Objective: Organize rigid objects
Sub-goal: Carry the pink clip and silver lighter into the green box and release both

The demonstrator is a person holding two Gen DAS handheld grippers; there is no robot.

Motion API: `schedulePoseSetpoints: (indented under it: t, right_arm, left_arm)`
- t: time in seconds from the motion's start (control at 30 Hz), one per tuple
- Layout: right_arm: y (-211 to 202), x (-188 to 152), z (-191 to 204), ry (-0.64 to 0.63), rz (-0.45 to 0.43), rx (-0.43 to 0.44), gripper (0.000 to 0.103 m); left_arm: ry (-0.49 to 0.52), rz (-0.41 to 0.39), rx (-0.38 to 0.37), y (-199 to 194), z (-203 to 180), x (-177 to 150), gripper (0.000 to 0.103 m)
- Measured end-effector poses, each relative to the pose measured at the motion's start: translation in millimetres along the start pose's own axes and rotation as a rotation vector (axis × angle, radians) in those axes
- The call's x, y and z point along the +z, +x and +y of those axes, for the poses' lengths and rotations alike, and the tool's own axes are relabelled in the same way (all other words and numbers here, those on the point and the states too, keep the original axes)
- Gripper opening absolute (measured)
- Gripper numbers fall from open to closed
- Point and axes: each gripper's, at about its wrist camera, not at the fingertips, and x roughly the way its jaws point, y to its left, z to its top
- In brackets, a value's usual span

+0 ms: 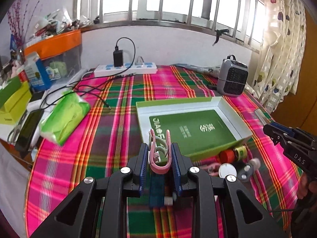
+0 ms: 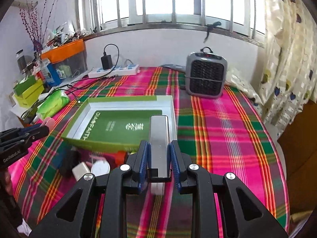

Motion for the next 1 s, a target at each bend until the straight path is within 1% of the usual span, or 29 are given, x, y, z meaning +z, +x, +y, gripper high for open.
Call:
schedulePoseSetpoints:
  t: [0.2,0.33,0.4,0.53,0.77,1.0]
  right_arm:
    - [21,22,2,-0.017,0.016,0.036,0.024]
    - [41,34,3,-0.022,0.043,0.061,0.024]
    - [53,39,1,-0.014,0.063,0.079,0.024]
    - [74,46,2,-0.019,0.095,0.079,0.024]
    - [108,51,0,-0.023,0.150,0.079,0.024]
    - [133,51,1,-0.047,0.200,0.065,0.024]
  left_arm:
    - [-0.012,0.026,-0.052,25,0,21,0.022]
    - [-0.003,0.036,-0.049,43,-1,33,0.022]
    - [-0.005,0.052,-0.064,55,1,40,0.022]
    - [-0.013,0.078,-0.047,77,4,46,0.022]
    - [-0.011,0.128,-0.041,109,4,49,0.022]
    - [0.001,0.165,-0.036,129,2,48,0.022]
